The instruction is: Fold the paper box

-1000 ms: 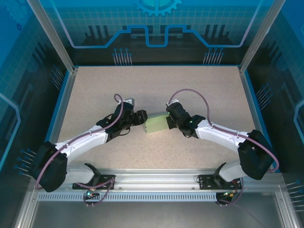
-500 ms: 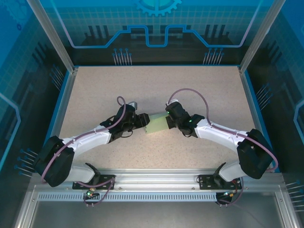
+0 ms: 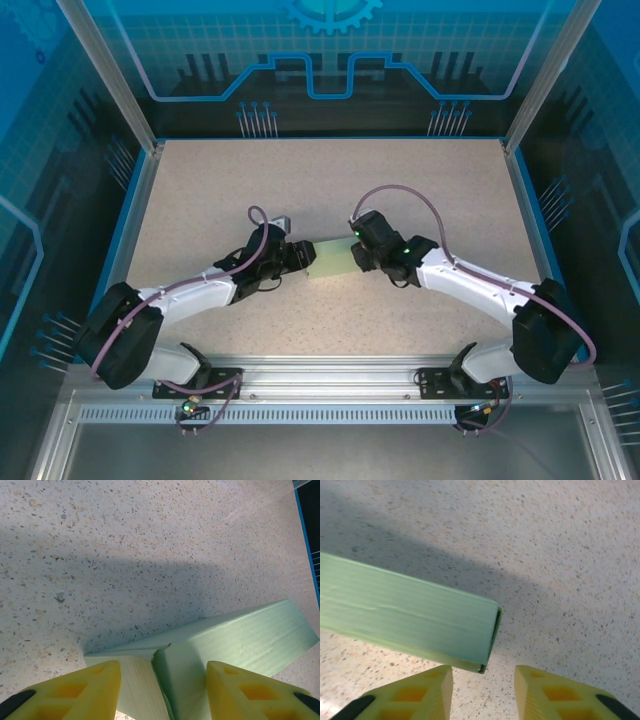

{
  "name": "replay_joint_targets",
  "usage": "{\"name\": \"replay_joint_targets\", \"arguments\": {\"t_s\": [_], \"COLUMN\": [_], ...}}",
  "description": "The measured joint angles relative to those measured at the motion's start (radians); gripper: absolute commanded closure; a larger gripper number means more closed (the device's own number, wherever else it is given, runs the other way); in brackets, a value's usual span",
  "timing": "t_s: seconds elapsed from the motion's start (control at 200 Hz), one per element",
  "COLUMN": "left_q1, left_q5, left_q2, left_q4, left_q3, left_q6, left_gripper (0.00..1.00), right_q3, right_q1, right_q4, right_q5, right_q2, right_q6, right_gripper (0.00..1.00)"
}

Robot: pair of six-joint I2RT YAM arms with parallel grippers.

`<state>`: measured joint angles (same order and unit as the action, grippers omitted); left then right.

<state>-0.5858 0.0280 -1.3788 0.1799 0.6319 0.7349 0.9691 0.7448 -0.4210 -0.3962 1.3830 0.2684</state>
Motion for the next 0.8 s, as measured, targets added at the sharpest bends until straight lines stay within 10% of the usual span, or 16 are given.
{"name": "replay_joint_targets", "arguments": {"t_s": [0.8], "left_q1": [-0.014], "left_q5": [0.028], "left_q2": [0.0], "left_q4": [0.002], "left_q3": [0.0], "left_q6": [-0.008], "left_gripper": [0.49], "right_q3": [0.105], "right_q1": [-0.38], "right_q4": [0.042], "right_q5": [0.731], "right_q2": [0.229], "right_q6": [-0.04], "right_gripper": [0.54]}}
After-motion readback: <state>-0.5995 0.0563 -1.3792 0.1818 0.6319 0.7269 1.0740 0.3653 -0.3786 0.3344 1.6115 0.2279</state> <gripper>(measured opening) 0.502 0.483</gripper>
